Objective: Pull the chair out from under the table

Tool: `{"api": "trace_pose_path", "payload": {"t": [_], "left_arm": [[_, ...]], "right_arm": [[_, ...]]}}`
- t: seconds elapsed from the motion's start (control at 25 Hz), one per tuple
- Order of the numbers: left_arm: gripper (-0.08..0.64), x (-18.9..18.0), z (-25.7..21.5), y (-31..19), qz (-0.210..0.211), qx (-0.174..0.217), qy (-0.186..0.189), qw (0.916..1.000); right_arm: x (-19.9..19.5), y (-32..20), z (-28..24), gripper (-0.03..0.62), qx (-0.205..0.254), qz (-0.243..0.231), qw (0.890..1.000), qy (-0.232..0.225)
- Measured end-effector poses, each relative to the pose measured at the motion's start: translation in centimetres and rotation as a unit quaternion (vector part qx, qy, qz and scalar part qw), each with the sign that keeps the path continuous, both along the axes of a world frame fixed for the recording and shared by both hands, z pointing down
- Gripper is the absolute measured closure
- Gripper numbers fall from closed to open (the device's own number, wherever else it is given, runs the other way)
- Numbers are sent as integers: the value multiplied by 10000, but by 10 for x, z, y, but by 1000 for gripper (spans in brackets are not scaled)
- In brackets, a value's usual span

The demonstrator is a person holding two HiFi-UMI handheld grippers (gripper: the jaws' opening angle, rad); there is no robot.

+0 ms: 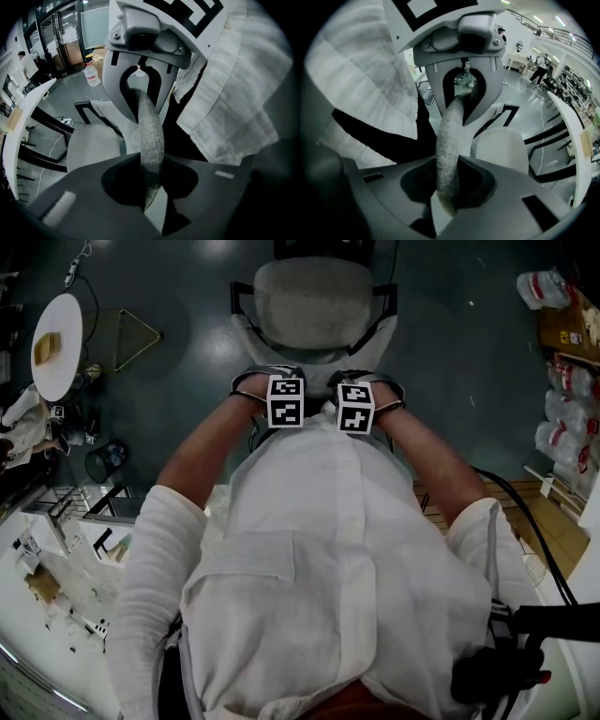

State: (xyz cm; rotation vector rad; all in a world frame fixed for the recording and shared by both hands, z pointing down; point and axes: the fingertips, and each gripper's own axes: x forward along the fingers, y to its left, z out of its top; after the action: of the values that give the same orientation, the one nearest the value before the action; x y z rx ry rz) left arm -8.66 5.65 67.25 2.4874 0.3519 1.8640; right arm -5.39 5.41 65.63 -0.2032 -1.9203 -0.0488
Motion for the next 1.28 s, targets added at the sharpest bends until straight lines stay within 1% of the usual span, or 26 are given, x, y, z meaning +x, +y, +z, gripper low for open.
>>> {"api": "trace_pose_path", "payload": {"t": [0.36,0.52,0.72,1.0,1.16,1.28], "left_arm": [[472,-4,0,31,95,-253,8,9996],[471,-4,1,35,32,-255,10,9997],[471,-5,2,47,0,-296,31,9996],[466,-5,2,48,-100,-274,23,9996],[452,-5,3,51,-254,-293,32,9992],[442,-7,1,52,-355,-345,47,9988]], "right_arm": [[-4,31,-2,518,-479,57,9988,-90],[-3,35,-1,518,-509,75,9986,-75],[-4,46,-1,512,-684,117,9976,-81],[-5,49,-1,506,-740,-5,9973,-31],[-6,50,-1,485,-862,155,9961,-101],[-4,50,-3,457,-990,265,9946,-188]]}}
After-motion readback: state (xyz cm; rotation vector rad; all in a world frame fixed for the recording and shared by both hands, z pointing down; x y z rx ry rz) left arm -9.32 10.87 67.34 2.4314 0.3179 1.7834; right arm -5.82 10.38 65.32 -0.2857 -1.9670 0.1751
